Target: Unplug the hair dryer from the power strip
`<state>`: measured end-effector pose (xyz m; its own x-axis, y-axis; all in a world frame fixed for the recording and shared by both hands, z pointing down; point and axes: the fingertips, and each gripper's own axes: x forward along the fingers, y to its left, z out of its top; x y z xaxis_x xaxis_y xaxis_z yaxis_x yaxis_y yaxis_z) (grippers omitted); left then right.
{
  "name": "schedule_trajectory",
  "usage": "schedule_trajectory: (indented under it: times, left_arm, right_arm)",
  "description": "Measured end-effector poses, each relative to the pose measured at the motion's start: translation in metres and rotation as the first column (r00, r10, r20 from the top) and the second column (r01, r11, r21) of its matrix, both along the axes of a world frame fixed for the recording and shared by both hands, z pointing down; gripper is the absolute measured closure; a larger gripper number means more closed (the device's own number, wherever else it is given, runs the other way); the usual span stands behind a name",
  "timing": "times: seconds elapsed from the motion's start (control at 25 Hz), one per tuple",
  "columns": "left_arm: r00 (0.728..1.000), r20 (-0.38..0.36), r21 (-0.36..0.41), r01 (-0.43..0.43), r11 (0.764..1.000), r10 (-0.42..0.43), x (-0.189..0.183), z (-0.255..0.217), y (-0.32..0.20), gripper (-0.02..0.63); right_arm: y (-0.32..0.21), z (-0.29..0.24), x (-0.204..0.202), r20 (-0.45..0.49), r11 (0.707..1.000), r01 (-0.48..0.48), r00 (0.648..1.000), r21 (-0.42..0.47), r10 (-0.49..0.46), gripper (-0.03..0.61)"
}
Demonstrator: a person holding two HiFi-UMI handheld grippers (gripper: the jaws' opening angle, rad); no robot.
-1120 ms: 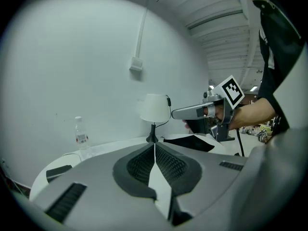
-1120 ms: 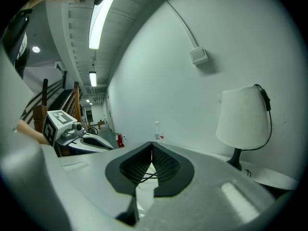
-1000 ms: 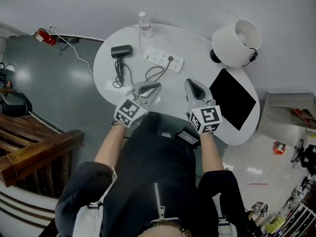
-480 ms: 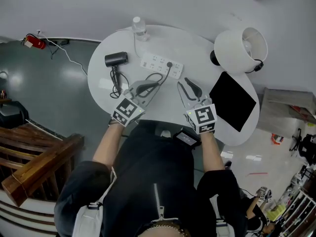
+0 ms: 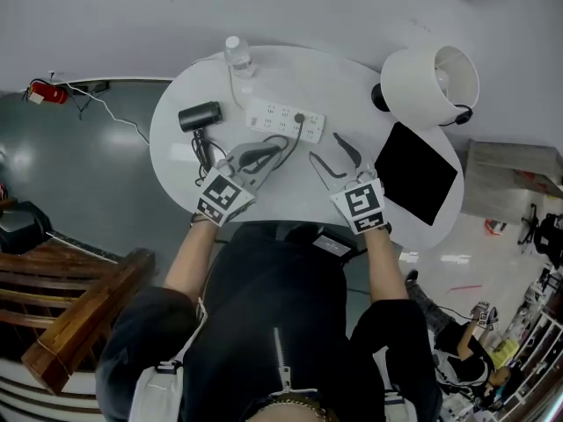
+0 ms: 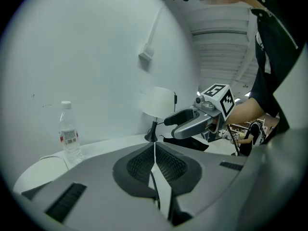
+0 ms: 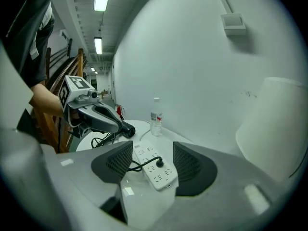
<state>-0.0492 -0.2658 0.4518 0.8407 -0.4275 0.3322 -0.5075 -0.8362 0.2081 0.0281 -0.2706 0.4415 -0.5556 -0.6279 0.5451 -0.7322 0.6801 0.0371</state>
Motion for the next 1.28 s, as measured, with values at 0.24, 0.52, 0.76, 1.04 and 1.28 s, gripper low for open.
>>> schedule_trajectory:
  times: [0.24, 0.52, 0.76, 1.04, 1.28]
  left_arm:
    - [1.000, -0.003, -0.010, -0.005, 1.000, 0.005, -0.005, 0.008, -0.009, 0.600]
    - [1.000, 0.014, 0.006, -0.018, 1.000, 0.018, -0.002, 0.012, -0.014, 0.600]
    - [1.000, 0.028, 0.007, 0.003, 1.000, -0.003, -0.010, 0.012, -0.020, 0.600]
    - [0.999, 0.044, -0.010, 0.023, 1.000, -0.023, -0.015, 0.019, -0.021, 0.600]
    - [0.998, 0.064, -0.035, 0.022, 0.999, -0.020, -0.014, 0.031, -0.018, 0.600]
  right_arm:
    - [-0.001, 0.019, 0.002, -0.098, 0.999, 0.026, 0.995, -0.036, -0.029, 0.278]
    - [-0.002, 0.036, -0.002, -0.192, 0.993, 0.113, 0.974, -0.035, -0.117, 0.230]
    - [-0.006, 0.056, -0.010, -0.252, 0.977, 0.201, 0.944, -0.073, -0.213, 0.207]
    - [-0.013, 0.086, -0.011, -0.283, 0.955, 0.264, 0.913, -0.138, -0.294, 0.195]
    - [-0.023, 0.114, -0.013, -0.370, 0.923, 0.351, 0.845, -0.158, -0.385, 0.178]
